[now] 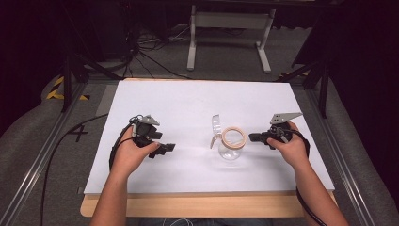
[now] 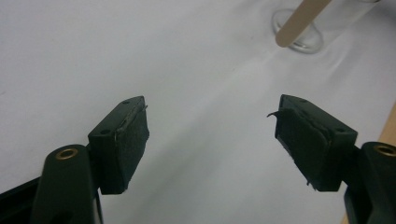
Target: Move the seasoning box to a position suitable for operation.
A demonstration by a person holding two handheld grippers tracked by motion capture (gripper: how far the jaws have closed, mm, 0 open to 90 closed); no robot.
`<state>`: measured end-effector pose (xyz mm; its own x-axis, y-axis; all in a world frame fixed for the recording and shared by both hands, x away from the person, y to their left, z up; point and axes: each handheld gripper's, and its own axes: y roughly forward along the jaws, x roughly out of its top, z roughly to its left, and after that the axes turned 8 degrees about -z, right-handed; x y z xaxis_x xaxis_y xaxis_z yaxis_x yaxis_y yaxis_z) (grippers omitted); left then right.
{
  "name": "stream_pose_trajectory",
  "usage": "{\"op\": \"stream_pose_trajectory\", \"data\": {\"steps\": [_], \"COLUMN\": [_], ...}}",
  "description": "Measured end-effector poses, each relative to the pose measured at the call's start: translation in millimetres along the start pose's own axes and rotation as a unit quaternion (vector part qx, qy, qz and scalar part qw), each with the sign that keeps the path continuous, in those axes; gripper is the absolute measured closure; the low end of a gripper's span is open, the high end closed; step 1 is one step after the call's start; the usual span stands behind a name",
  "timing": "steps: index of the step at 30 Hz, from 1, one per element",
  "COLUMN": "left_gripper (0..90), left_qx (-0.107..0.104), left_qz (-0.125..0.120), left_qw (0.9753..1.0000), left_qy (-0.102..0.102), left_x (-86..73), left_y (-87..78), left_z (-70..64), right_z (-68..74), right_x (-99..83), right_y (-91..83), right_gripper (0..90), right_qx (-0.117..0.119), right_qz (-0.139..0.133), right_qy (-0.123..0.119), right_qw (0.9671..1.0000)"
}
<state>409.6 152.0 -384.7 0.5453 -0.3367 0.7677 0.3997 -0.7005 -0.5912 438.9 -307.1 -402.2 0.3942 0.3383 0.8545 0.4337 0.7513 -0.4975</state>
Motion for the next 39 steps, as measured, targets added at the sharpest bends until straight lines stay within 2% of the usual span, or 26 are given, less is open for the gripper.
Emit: {"op": "stream_pose_trajectory", "data": {"steps": [1, 3, 5, 11, 15, 23, 30, 34, 39], "left_gripper": [24.9, 24.3, 23.8, 23.8, 23.9, 24.1, 24.1, 23.1, 23.1], "left_qx": [-0.009, -0.012, 0.003, 0.012, 0.024, 0.019, 0.012, 0.014, 0.007], "left_qz": [0.001, -0.002, -0.002, 0.001, 0.012, 0.01, 0.014, 0.01, 0.011], "left_qw": [1.0, 0.9999, 1.0, 0.9999, 0.9994, 0.9996, 0.9995, 0.9996, 0.9996], "left_qy": [-0.003, -0.004, -0.001, 0.005, 0.021, 0.016, 0.026, 0.022, 0.025], "left_x": [-0.4, -1.1, -2.1, -7.4, -12.2, -17.5, -16.0, -13.2, -10.2], "left_y": [-0.2, -0.6, -1.7, -6.2, -10.7, -10.9, -6.9, -4.5, 1.7], "left_z": [0.0, 0.2, -0.6, -3.6, -3.8, -5.3, -7.4, -7.0, -7.4], "right_z": [0.1, 1.0, 1.8, 0.8, -0.7, -4.3, -3.5, -2.0, 1.4], "right_x": [0.6, 1.7, 2.7, 6.9, 9.2, 6.2, 3.9, -0.3, -2.5], "right_y": [0.6, 2.6, 4.3, 8.5, 18.0, 37.0, 37.4, 36.8, 34.3], "right_gripper": [90.0, 90.0, 90.0, 90.0, 90.0, 90.0, 90.0, 90.0, 90.0], "right_qx": [0.002, 0.004, 0.007, 0.012, 0.02, 0.03, 0.029, 0.026, 0.028], "right_qz": [0.0, 0.0, 0.001, -0.001, 0.002, 0.021, 0.033, 0.041, 0.045], "right_qy": [0.001, -0.003, -0.007, -0.014, -0.017, -0.016, -0.011, -0.009, -0.01], "right_qw": [1.0, 1.0, 1.0, 0.9998, 0.9996, 0.9992, 0.999, 0.9988, 0.9985]}}
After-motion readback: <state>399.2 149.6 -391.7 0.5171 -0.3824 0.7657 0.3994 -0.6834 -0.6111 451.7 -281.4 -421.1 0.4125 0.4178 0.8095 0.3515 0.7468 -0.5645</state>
